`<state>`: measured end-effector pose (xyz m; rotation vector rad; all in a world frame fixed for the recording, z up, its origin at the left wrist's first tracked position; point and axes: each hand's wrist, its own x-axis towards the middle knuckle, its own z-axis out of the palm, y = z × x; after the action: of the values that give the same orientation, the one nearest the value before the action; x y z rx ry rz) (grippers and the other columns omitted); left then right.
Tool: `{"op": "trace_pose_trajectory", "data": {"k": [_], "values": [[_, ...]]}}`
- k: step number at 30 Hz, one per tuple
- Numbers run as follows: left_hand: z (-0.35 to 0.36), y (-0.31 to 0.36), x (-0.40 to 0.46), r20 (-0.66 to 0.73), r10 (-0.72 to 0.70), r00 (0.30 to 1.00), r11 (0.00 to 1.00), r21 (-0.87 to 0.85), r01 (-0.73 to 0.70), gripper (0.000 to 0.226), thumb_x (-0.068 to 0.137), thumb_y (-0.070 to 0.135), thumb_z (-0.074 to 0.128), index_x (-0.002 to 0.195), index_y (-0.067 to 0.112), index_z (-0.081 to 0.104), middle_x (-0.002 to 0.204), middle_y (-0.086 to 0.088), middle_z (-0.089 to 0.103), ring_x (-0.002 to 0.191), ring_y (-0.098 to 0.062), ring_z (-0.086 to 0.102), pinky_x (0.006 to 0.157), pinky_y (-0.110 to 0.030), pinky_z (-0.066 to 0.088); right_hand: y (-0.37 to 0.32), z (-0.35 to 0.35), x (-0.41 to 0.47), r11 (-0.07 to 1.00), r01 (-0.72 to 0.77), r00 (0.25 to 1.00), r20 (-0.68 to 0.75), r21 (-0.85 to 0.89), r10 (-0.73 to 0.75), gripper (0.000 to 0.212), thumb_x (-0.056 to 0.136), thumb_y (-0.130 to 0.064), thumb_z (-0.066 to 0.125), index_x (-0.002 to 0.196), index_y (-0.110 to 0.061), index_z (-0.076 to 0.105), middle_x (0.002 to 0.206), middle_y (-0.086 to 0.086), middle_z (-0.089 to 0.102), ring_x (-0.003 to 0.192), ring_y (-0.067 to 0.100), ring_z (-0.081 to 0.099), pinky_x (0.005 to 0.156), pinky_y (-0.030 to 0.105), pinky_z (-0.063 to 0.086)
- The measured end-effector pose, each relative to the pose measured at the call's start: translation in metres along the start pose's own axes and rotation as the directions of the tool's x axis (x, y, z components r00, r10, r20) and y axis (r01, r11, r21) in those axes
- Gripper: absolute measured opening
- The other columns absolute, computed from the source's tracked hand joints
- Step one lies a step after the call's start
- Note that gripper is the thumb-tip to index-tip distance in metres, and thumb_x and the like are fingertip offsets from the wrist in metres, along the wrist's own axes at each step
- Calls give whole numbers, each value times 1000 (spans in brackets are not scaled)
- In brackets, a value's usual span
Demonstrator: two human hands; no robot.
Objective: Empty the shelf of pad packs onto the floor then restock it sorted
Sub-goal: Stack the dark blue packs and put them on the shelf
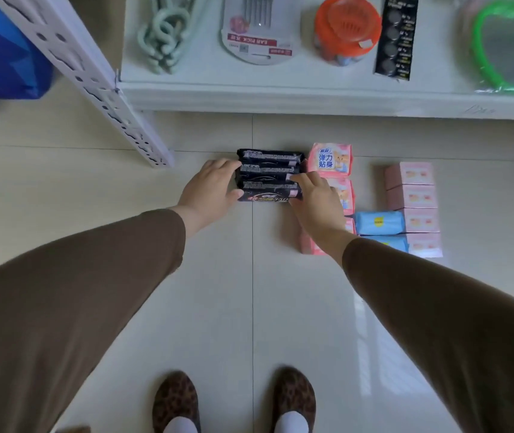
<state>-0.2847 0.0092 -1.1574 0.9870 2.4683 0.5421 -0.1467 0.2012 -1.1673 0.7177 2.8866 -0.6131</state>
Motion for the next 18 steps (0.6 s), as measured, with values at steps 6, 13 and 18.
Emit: {"op": "trace_pose_trajectory", "data": {"k": [6, 13, 18], "values": [[23, -14, 43, -41, -6, 999, 1000, 2, 6, 48, 94, 25, 60, 139, 16, 47, 136, -5, 50, 127, -27, 44, 102, -44, 41, 13, 31, 22, 992, 32, 998, -50, -126, -38, 44, 87, -17, 63, 130, -19, 56, 124, 4, 57, 110, 29, 51, 94, 40, 38], [40, -20, 69, -37, 10, 999, 1000, 23, -9, 37, 94, 21, 61, 130, 15, 54, 128, -6, 51, 117, -27, 51, 95, -39, 43, 26, 53, 35, 963, 39, 995, -75, -265, -61, 41, 84, -17, 68, 124, -19, 57, 114, 4, 59, 102, 30, 51, 89, 40, 41], [45, -25, 79, -60, 36, 998, 998, 59, -32, 31, 88, 17, 69, 117, 14, 61, 120, -6, 48, 96, -26, 54, 75, -30, 39, 29, 57, 41, 950, 62, 994, -62, -305, -85, 45, 75, -30, 79, 115, -18, 63, 107, 5, 59, 100, 31, 51, 84, 42, 41]]}}
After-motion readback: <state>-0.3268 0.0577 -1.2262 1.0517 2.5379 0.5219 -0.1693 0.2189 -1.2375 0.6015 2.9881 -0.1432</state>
